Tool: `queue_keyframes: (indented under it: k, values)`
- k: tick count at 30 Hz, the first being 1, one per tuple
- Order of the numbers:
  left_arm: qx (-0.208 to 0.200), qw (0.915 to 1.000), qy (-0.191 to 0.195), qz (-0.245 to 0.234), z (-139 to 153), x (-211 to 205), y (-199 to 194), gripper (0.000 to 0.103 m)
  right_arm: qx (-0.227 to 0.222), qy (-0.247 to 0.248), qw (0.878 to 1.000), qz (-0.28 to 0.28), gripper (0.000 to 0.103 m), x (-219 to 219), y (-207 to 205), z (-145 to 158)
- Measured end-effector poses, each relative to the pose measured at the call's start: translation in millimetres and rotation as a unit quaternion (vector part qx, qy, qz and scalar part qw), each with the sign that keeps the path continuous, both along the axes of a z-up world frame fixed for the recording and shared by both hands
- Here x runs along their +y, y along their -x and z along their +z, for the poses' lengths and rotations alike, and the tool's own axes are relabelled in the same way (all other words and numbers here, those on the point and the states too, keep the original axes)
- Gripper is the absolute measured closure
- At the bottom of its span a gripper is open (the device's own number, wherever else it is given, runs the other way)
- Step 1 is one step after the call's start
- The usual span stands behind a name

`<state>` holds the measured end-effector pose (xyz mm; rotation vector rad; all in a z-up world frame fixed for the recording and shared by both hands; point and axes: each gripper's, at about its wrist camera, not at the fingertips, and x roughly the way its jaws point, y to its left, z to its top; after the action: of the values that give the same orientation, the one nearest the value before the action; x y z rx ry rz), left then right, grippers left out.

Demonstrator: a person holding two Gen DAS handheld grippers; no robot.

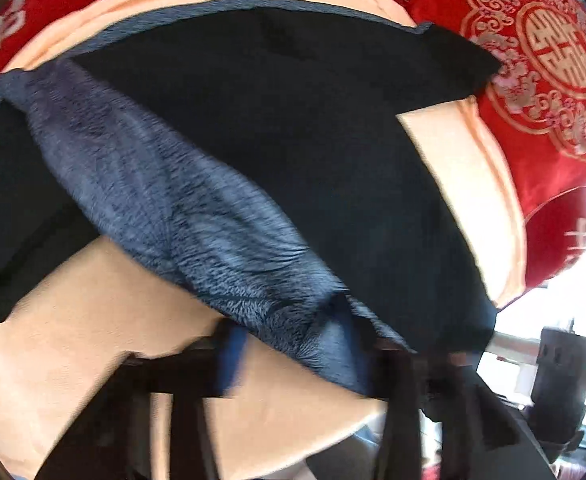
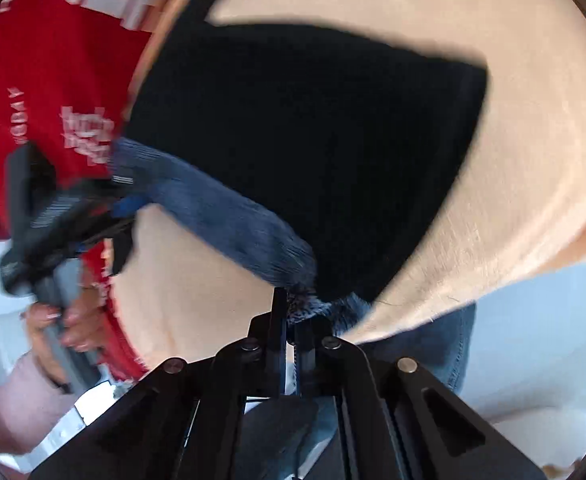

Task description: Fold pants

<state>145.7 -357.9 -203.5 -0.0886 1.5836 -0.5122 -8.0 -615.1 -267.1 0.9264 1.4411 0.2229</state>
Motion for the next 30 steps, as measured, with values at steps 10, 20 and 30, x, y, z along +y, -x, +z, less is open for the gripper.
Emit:
queue_keyframes:
  k: [10,20,30]
  values:
    - [-0.097,0.9939,0.048,0.022,78,-35,-68,0.07,-0.163,0.036,0.985,0.04,0.1,-56,-138,137]
    - [-0.194,0.9786,-0.037,0.057,108,-27,-149,0.044,-0.147,0.15,0.977,0.041,0.081,-122,-321,144]
    - [-0.117,0.9771,-0.158,0.082,31,19,-131,0.044,-0.196,0.17,0.962,0.087,0.016,-103,-339,177]
